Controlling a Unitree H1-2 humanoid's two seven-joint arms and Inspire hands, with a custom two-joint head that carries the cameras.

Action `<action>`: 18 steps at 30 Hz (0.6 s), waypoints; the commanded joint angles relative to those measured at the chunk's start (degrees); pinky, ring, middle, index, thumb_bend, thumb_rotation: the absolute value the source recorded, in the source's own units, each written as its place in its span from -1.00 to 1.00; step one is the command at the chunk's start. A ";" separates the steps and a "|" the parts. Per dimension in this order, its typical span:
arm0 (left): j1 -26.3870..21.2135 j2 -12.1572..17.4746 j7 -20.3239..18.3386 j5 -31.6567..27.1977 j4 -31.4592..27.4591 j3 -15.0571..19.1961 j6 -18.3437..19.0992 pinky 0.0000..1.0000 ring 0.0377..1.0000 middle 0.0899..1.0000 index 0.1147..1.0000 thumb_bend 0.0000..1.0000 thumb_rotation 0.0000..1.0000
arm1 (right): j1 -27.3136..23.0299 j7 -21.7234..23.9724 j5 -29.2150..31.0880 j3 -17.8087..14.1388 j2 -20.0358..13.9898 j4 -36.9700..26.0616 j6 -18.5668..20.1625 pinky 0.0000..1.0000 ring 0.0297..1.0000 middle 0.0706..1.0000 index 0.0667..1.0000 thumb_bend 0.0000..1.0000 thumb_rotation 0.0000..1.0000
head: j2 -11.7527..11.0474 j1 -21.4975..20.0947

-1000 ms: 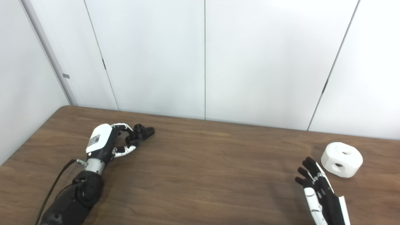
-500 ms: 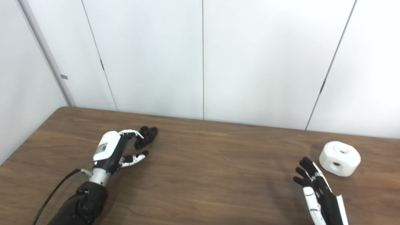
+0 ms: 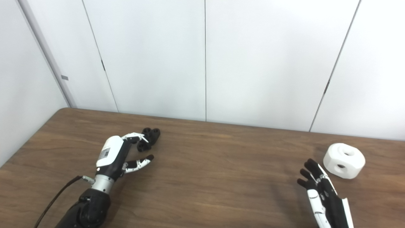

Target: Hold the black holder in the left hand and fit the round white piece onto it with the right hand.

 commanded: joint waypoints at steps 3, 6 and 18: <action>0.20 -0.97 5.91 2.98 1.08 0.59 -1.04 0.62 0.80 0.86 0.86 0.99 -0.27 | -0.33 -0.18 0.68 -0.54 -0.20 -0.90 -0.57 0.58 0.74 0.77 0.73 -0.55 0.43 | -0.18 0.54; -0.59 -1.10 9.94 4.32 3.62 1.31 -1.57 0.67 0.91 0.98 0.99 1.00 -0.10 | -0.56 -0.04 1.05 -0.81 -0.45 -0.37 -0.78 0.62 0.75 0.79 0.74 -0.54 0.48 | -0.46 0.95; -3.67 -1.72 6.02 -0.90 7.09 2.92 2.78 0.73 0.98 1.00 1.00 1.00 -0.05 | -0.71 0.39 1.98 -0.71 -0.65 -0.36 -0.70 0.59 0.75 0.79 0.73 -0.53 0.49 | -0.33 1.47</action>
